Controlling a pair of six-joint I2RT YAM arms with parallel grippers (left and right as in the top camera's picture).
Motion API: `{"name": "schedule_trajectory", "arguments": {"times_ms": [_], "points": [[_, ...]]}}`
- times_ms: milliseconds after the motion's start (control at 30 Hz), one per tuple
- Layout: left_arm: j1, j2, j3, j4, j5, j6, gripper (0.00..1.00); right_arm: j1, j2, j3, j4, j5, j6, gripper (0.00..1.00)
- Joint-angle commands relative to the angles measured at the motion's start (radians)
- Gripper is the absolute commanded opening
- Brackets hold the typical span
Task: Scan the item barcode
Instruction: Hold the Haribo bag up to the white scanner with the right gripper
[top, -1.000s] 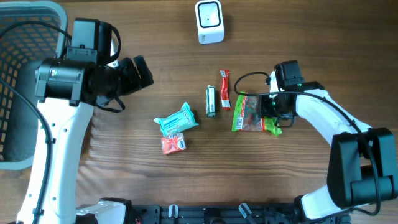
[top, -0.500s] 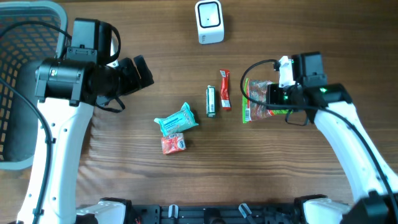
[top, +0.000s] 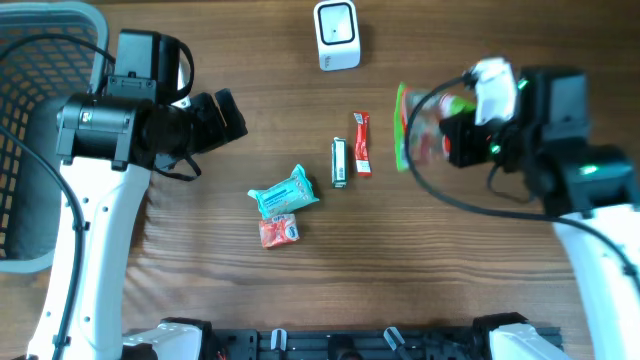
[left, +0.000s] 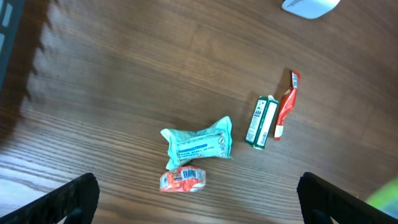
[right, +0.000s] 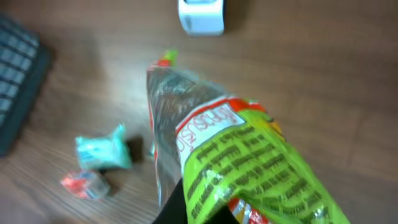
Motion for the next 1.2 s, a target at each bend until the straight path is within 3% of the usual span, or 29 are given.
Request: {"name": "schedule_trajectory", "arguments": {"times_ms": [0, 133, 267, 400, 500, 667, 800, 1167], "points": [[0.006, 0.000, 0.006, 0.002, -0.009, -0.001, 1.00, -0.001, 0.110, 0.323, -0.122, -0.031, -0.023, 0.04], [0.006, 0.000, 0.006, 0.002, -0.009, -0.001, 1.00, 0.003, 0.317, 0.695, -0.308, -0.017, -0.058, 0.04], [0.006, 0.000, 0.006, 0.002, -0.009, -0.001, 1.00, 0.100, 0.514, 0.959, -0.319, 0.140, -0.161, 0.04], [0.006, 0.000, 0.006, 0.002, -0.010, -0.001, 1.00, 0.229, 0.618, 0.961, -0.191, 0.339, -0.232, 0.04], [0.006, 0.000, 0.006, 0.002, -0.010, -0.001, 1.00, 0.307, 0.718, 0.961, -0.090, 0.504, -0.363, 0.04], [0.006, 0.000, 0.006, 0.002, -0.009, -0.001, 1.00, 0.357, 0.881, 0.961, 0.083, 0.650, -0.580, 0.04], [0.006, 0.000, 0.006, 0.002, -0.010, -0.001, 1.00, 0.358, 1.001, 0.959, 0.275, 0.782, -0.665, 0.04], [0.006, 0.000, 0.006, 0.002, -0.009, -0.001, 1.00, 0.358, 1.255, 0.959, 0.832, 0.864, -0.805, 0.04]]}}
